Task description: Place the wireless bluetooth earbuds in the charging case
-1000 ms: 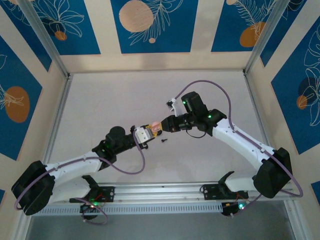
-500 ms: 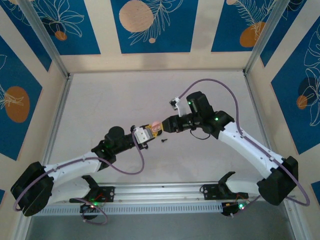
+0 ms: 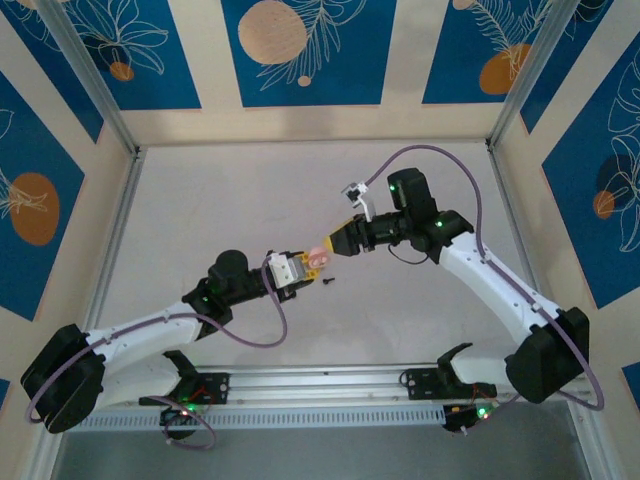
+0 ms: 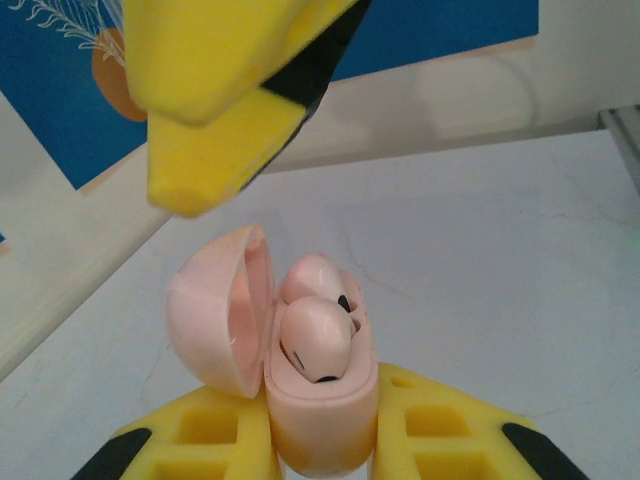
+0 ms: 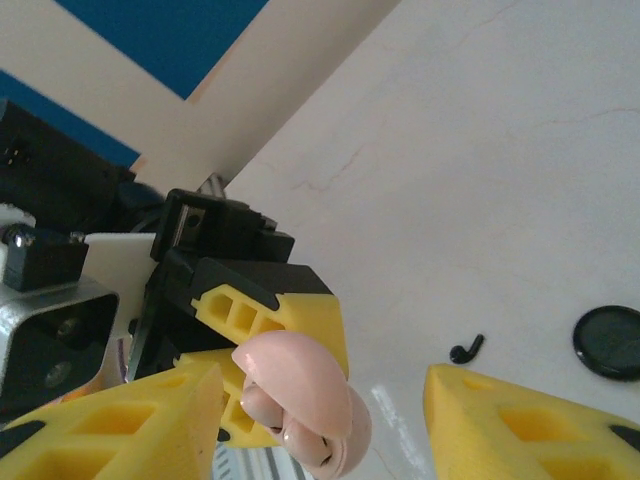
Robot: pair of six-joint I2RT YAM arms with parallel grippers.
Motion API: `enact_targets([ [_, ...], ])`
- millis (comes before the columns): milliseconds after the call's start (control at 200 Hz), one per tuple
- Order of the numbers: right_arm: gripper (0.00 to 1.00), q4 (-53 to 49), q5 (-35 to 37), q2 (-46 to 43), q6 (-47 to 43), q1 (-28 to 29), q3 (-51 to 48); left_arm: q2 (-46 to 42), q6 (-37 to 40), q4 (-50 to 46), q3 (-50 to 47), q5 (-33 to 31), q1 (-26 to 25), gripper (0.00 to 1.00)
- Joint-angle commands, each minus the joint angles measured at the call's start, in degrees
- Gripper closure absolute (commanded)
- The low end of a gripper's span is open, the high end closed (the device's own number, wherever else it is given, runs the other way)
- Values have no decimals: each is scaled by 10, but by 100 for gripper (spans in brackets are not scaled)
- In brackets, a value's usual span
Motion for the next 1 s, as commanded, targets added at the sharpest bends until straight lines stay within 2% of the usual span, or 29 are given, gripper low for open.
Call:
enact_targets([
  [0, 44, 16, -82, 9, -31, -3, 17, -6, -18, 7, 22, 36, -5, 80],
  [325, 45, 23, -122, 39, -38, -3, 18, -10, -24, 17, 26, 40, -5, 79],
  [445, 48, 21, -141, 40, -40, -1, 14, -10, -29, 27, 22, 29, -4, 79],
  [740, 56, 37, -176, -34, -45, -3, -43, -17, -28, 5, 23, -16, -1, 79],
  [890, 60, 51, -170, -72, -27, -17, -80, -14, -35, 4, 23, -17, 1, 79],
  [995, 59, 49, -127, -86, -5, -32, -85, -6, -51, -12, 33, -26, 4, 79],
])
